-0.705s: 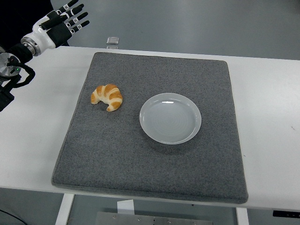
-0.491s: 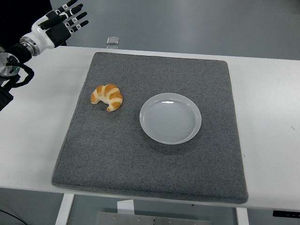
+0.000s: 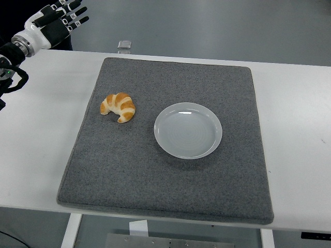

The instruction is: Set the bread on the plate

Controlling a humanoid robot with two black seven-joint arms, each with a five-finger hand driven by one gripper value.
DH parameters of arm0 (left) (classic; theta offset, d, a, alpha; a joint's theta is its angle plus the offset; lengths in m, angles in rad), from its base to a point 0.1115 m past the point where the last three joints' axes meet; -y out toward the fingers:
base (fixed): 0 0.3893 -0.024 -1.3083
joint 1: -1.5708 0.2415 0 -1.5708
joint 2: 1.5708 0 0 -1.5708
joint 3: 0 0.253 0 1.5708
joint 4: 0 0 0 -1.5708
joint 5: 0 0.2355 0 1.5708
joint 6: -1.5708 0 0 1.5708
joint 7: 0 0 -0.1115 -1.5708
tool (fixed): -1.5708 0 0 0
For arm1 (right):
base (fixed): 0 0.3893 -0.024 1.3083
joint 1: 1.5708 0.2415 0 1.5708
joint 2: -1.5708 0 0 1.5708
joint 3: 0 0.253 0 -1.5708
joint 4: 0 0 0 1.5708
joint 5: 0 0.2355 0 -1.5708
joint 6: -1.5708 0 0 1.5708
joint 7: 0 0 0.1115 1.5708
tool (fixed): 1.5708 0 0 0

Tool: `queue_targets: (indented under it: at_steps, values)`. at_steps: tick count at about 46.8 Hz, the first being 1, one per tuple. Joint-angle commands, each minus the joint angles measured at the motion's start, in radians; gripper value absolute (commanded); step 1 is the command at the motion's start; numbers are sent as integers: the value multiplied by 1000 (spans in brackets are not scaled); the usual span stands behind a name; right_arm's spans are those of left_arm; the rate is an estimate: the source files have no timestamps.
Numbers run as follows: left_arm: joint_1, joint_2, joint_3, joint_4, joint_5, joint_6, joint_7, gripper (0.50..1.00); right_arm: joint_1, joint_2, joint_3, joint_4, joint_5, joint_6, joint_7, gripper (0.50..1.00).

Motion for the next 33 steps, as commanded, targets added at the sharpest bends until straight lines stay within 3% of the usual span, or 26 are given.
queue_targets:
  at_steps: [1, 9, 23, 33]
  values:
    - [-2, 18, 5, -1, 9, 0, -4, 999, 0, 0, 0, 0, 0, 0, 0, 952]
    - [-10, 32, -2, -4, 66, -6, -50, 999, 0, 0, 0, 0, 0, 0, 0, 952]
    - [-40, 54, 1, -10, 230, -25, -53, 999, 0, 0, 0, 0, 0, 0, 0, 952]
    - [-45, 211, 6, -206, 331, -45, -61, 999, 0, 0, 0, 0, 0, 0, 0, 952]
